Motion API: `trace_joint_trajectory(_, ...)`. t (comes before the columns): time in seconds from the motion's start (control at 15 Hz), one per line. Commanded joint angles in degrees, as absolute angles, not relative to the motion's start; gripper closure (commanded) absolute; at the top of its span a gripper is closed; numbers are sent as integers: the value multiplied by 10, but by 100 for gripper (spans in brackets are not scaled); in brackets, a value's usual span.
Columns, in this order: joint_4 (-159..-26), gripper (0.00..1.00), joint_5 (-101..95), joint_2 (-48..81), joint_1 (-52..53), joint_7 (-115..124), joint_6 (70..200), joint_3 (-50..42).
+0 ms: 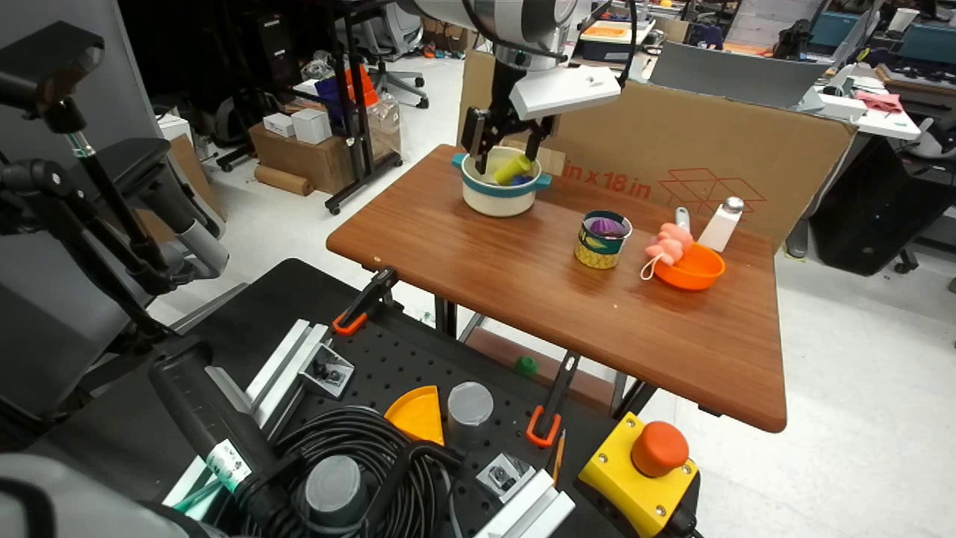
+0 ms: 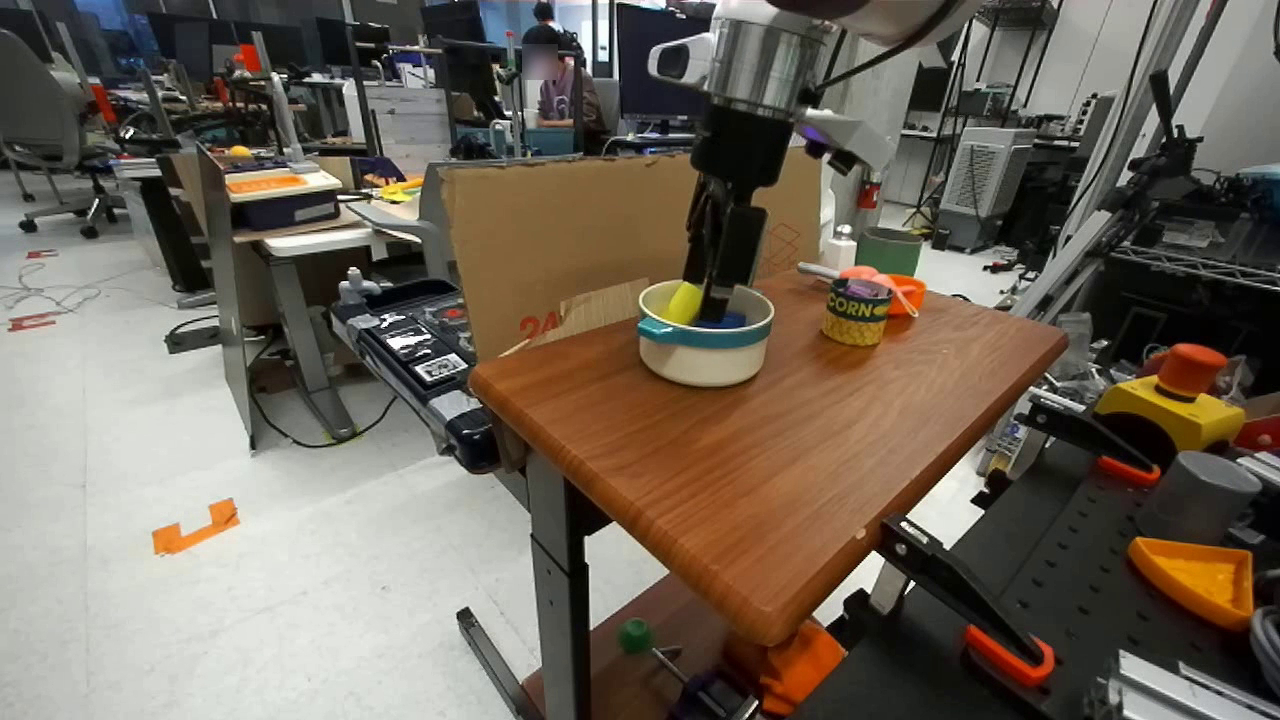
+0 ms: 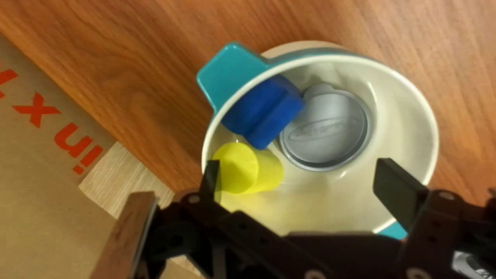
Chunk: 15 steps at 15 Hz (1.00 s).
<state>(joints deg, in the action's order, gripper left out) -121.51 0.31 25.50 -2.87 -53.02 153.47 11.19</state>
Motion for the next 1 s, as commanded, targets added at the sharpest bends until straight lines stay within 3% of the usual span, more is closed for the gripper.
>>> trace_joint_trajectory(0.0,-1226,0,-44,258,2,-460,1594,81)
trace_joint_trajectory(0.93,-1221,0,-103,261,4,-383,1592,79)
